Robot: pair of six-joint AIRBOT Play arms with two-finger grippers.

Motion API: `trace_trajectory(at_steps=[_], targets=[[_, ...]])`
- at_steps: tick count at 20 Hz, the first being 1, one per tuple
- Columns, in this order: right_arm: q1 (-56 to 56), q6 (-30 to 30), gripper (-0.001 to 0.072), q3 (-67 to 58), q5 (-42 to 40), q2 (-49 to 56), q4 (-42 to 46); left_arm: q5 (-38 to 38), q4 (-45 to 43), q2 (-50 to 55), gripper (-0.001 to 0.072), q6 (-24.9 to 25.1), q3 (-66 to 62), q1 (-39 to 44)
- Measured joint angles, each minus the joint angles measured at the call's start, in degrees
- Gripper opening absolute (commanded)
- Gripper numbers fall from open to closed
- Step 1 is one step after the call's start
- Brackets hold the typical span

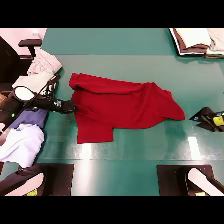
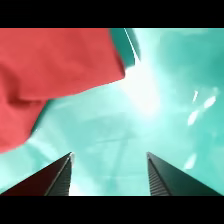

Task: Fold the shirts.

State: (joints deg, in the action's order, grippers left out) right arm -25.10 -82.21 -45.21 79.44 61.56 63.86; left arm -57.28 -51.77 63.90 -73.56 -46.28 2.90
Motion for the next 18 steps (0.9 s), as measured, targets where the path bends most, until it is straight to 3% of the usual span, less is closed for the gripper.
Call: trace_trajectory(at_steps=[4, 6, 8, 9, 14, 18], targets=[[0.2, 1.9, 0.0489, 4.0, -7.8, 5.8, -7.7, -0.2, -0.1, 0.0, 0.0024, 0.0, -0.4, 0.0], [2.0, 2.4, 0.0335, 4.7, -11.5, 8.7, -10.2, -0.2, 0.0, 0.0, 0.0024, -0.1, -0.5, 0.0], [4.0, 2.9, 0.0089, 4.8, -14.3, 10.9, -11.6, -0.2, -0.1, 0.0, 0.0024, -0.1, -0.6, 0.0], [5.1, 3.3, 0.0017, 4.5, -15.5, 11.6, -11.9, -0.2, -0.1, 0.0, 0.0023, -0.3, -0.6, 0.0], [9.7, 5.4, 0.0016, -2.4, -17.1, 7.8, -12.5, -0.8, -2.1, -4.0, 0.0023, -2.3, -5.2, 0.0], [10.8, 6.0, 0.0016, -14.8, -13.8, -2.5, -12.7, -3.2, -8.6, -12.0, 0.0023, -5.5, -20.0, 0.0]])
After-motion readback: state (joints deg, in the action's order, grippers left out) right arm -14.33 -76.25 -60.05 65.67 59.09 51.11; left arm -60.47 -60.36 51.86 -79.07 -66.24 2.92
